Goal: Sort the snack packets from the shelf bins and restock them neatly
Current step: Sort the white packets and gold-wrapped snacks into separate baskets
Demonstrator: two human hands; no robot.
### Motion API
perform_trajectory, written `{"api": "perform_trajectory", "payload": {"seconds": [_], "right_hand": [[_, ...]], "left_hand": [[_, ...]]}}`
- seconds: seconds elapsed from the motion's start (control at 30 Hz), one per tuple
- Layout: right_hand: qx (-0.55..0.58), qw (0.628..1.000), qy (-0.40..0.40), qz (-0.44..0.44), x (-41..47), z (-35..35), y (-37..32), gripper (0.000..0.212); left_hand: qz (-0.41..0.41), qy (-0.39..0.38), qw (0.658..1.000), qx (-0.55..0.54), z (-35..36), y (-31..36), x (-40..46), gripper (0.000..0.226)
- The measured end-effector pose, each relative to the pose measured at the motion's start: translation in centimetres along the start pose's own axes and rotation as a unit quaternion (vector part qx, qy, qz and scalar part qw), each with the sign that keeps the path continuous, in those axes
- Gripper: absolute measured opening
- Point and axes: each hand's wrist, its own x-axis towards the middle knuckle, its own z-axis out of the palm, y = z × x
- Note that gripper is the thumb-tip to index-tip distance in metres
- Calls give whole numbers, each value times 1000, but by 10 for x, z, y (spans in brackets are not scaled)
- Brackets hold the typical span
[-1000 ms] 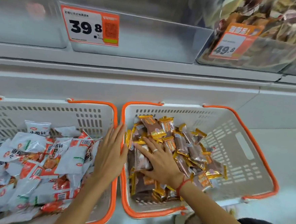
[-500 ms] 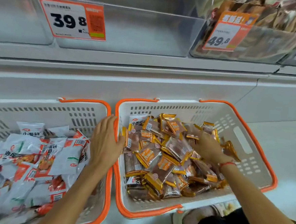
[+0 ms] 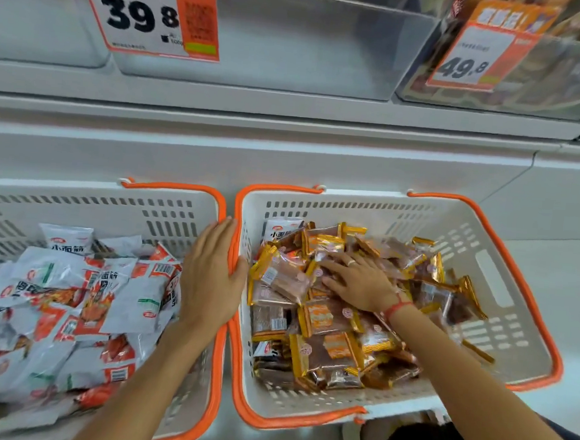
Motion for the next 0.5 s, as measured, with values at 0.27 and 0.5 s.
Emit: {"api": "perform_trajectory", "payload": {"seconds": [0.27, 0.5], "right_hand": [[-49, 986, -141, 71, -41, -41, 38, 36], [12, 987, 143, -70, 24, -61, -67, 46]], "left_hand": [[4, 3, 1000, -10, -1, 6, -2, 57], [-18, 16, 999, -49, -1, 7, -3, 57]]}}
